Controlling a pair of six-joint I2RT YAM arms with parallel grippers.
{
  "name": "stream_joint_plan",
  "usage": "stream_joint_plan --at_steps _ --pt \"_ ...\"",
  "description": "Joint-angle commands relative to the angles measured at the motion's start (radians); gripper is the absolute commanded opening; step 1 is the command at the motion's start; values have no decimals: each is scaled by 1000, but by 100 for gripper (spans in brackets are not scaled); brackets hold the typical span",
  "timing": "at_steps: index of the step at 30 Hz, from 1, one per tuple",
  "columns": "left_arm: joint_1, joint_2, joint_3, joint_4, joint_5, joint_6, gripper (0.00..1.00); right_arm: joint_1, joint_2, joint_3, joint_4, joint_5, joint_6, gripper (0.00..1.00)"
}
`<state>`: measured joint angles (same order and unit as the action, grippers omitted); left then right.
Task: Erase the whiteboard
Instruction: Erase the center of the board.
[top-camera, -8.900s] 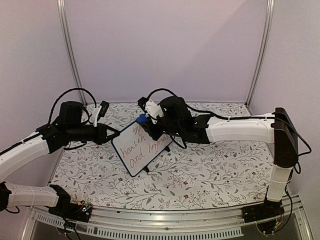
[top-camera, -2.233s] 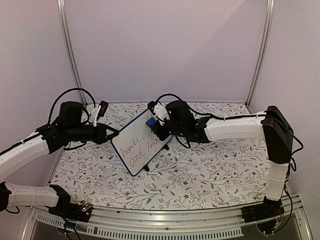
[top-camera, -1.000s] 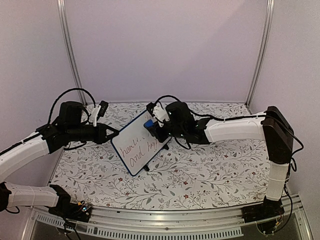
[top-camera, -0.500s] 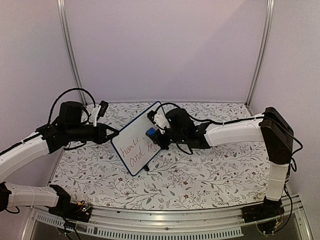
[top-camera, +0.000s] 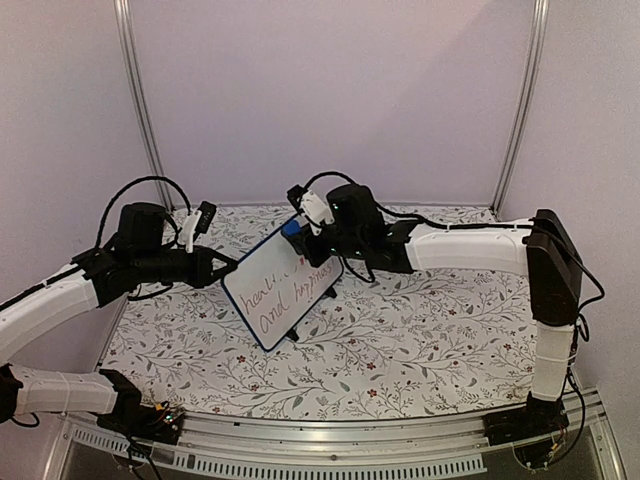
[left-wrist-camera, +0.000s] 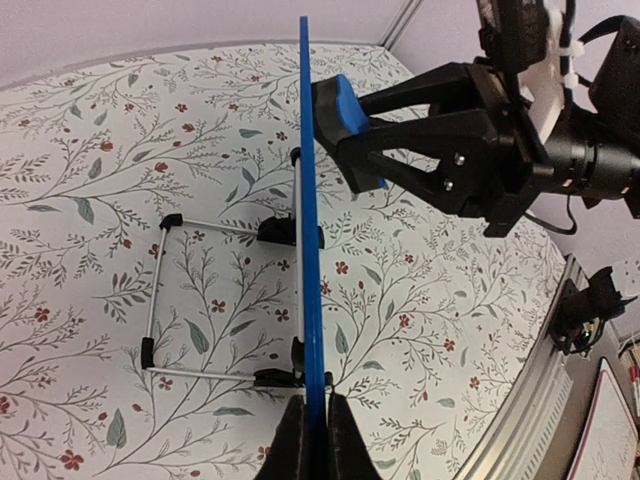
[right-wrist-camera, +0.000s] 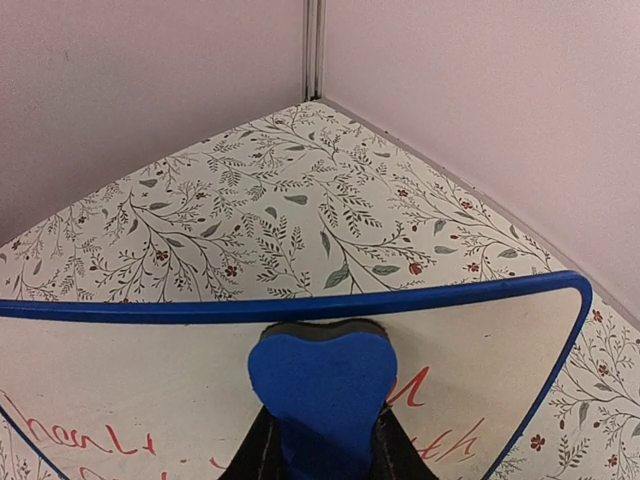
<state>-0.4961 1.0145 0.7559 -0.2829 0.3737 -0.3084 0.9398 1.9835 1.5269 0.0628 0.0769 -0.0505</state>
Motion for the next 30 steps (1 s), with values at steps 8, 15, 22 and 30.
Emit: stream_joint_plan --at_steps 8,15,22,30 --pt "-14 -18 -6 14 90 22 0 -38 29 -105 25 -6 14 15" --pt "-13 -15 -5 15 91 21 0 -41 6 -173 47 -13 22 15" --pt "-14 -10 -6 15 94 21 0 -42 -7 -114 43 -19 10 15" --pt "-14 -10 -6 15 94 21 0 -42 34 14 9 -16 -20 15"
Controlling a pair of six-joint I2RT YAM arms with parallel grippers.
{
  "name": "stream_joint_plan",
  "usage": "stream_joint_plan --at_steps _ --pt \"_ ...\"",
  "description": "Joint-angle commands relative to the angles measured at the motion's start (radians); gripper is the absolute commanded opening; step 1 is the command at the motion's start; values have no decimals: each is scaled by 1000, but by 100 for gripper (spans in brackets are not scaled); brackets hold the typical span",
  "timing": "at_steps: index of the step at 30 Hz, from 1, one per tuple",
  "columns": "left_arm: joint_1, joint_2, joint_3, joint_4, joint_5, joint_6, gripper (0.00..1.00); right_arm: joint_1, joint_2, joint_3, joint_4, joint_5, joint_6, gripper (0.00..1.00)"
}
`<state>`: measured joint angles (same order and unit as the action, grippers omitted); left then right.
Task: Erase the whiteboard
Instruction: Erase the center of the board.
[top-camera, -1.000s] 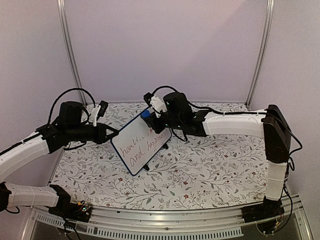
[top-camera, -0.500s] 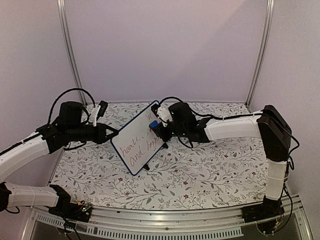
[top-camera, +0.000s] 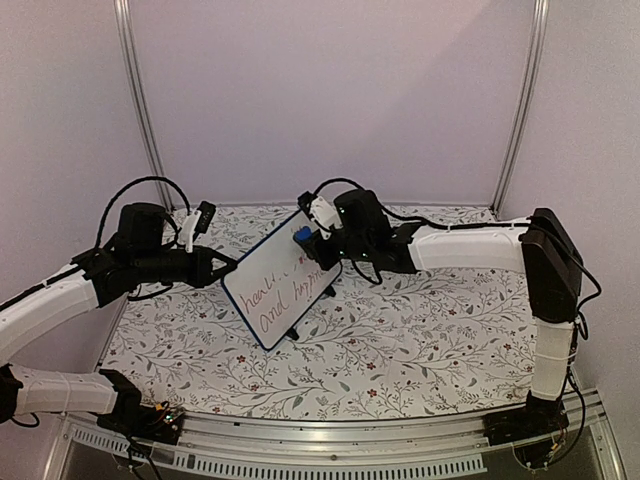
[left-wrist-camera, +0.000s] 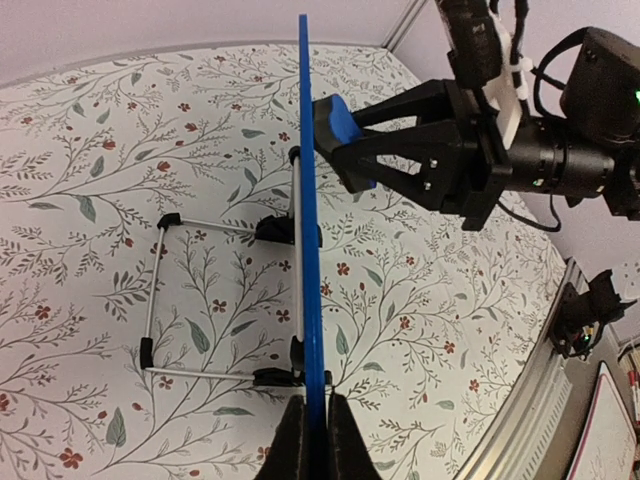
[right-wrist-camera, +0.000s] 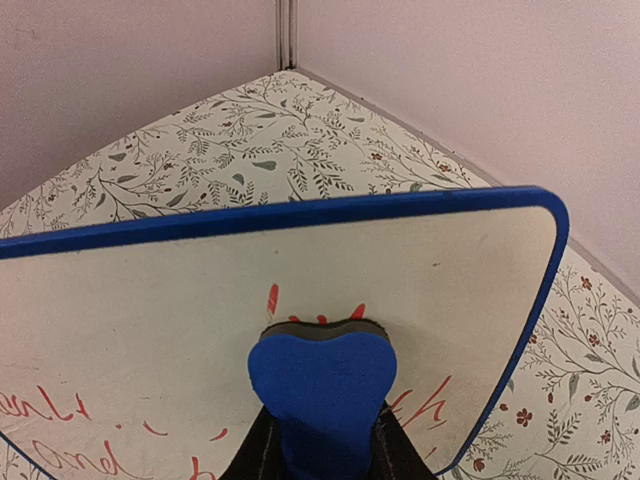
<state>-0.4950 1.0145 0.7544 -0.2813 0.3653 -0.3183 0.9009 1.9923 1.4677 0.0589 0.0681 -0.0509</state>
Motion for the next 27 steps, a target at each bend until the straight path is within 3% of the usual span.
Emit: stream_joint_plan --at_steps 1,8,21,27 --pt "-15 -10 -4 14 102 32 0 -3 28 83 11 -7 -22 15" --pt "-15 -10 -4 14 100 33 0 -3 41 81 7 -14 -21 16" --pt "-15 -7 -4 14 97 31 0 -8 7 -84 60 -28 18 15" --pt "-15 -4 -4 14 99 30 0 -16 5 -58 64 -38 25 15"
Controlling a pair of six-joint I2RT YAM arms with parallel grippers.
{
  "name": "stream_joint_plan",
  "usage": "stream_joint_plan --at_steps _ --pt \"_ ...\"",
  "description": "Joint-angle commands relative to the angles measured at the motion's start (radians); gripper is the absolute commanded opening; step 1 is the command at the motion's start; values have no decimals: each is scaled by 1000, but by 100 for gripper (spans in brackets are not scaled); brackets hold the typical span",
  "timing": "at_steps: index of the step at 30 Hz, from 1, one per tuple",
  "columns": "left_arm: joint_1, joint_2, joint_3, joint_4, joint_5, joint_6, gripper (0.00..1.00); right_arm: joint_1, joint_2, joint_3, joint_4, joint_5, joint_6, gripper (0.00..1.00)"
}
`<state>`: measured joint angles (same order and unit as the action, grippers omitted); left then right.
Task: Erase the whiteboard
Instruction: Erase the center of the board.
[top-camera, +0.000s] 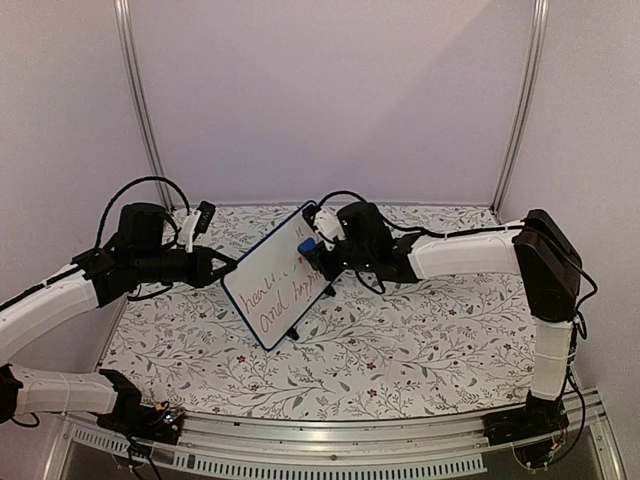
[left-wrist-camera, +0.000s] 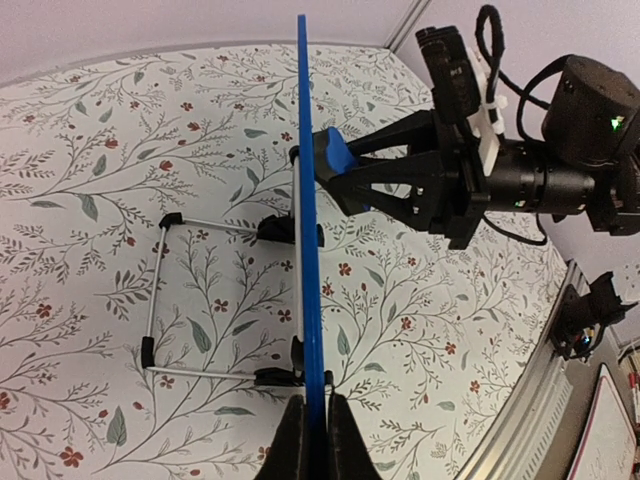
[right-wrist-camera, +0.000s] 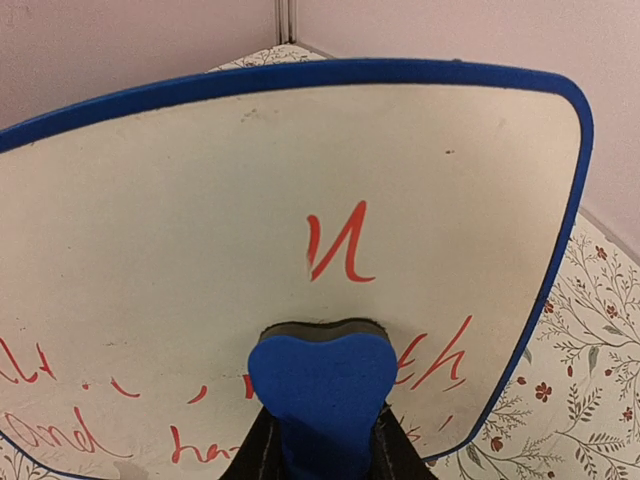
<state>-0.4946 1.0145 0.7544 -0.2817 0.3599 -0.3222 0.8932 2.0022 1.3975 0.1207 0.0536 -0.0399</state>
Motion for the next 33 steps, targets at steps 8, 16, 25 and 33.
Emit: stream_joint_plan --at_steps 8,16,25,33 --pt "-15 -5 -4 12 101 35 0 -30 7 111 -14 -39 10 15" --pt "-16 -7 -4 12 102 36 0 -32 32 161 -30 -44 5 15" --pt "-14 -8 -4 13 102 36 0 -32 36 64 -10 -74 28 15" --pt "-15 -4 -4 13 105 37 0 -32 27 -1 11 -70 35 15"
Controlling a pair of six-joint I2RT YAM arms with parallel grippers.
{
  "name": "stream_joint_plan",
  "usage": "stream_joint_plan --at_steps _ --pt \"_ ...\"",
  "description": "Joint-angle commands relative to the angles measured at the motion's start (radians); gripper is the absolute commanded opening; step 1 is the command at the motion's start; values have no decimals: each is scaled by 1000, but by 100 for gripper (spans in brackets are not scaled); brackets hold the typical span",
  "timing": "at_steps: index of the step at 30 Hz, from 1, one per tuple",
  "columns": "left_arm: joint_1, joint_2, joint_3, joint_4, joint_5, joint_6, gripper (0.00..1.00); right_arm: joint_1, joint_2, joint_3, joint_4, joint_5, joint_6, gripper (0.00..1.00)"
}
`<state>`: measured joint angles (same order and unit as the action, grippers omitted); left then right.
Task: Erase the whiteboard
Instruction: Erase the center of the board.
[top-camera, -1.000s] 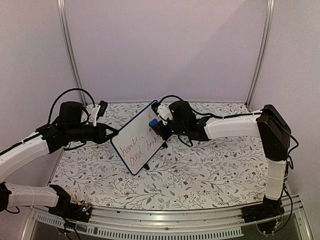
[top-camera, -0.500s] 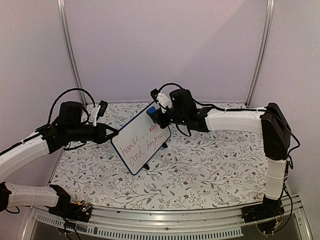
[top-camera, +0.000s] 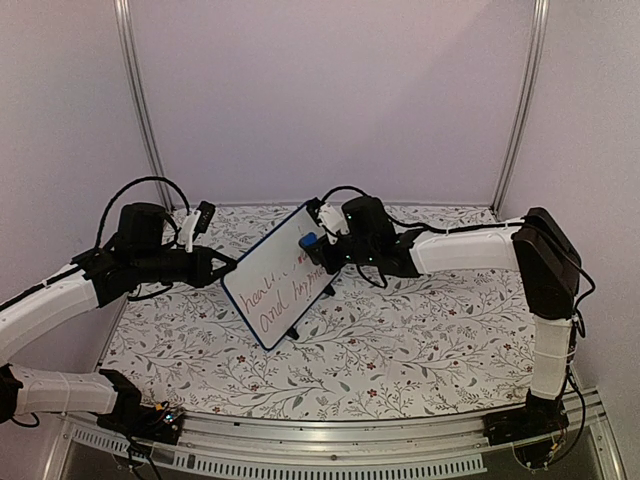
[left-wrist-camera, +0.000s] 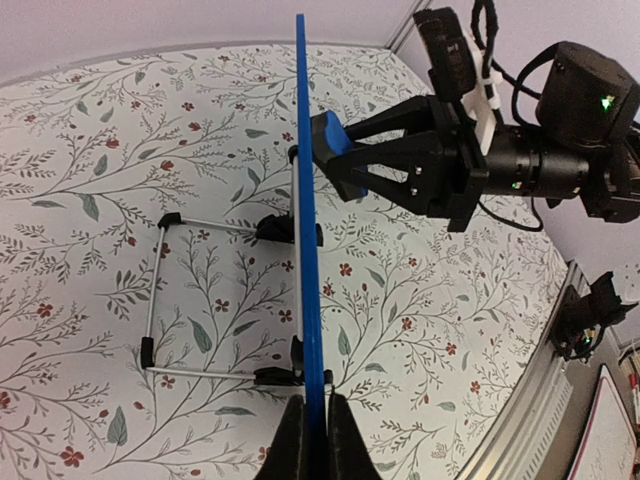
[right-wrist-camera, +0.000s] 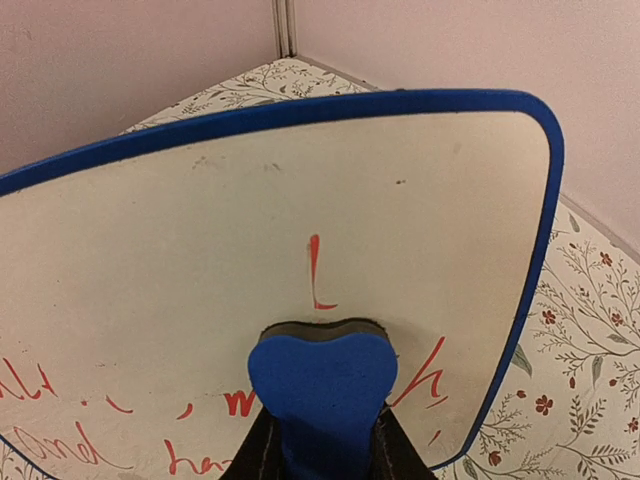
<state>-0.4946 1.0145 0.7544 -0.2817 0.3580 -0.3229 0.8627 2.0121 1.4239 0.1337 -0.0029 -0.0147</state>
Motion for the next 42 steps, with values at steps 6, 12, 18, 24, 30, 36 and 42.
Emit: stream_joint_plan --at_steps 6,12,18,24,30,36,42 --pt "-15 -2 -4 13 106 36 0 -15 12 7 -4 -12 10 15" --pt "-14 -1 -3 13 105 37 0 -21 19 92 -36 -2 -5 15" --pt "-16 -2 -3 12 104 37 0 -21 46 159 -62 41 -19 15" --pt "-13 -3 -3 13 106 38 0 -20 49 165 -71 48 -22 15" --pt "-14 -4 -3 13 104 37 0 -20 51 103 -65 49 -16 15" --pt "-14 -1 -3 13 104 37 0 -20 42 14 -42 48 6 15" --pt "-15 4 -1 14 105 37 0 -19 36 0 -35 45 10 15"
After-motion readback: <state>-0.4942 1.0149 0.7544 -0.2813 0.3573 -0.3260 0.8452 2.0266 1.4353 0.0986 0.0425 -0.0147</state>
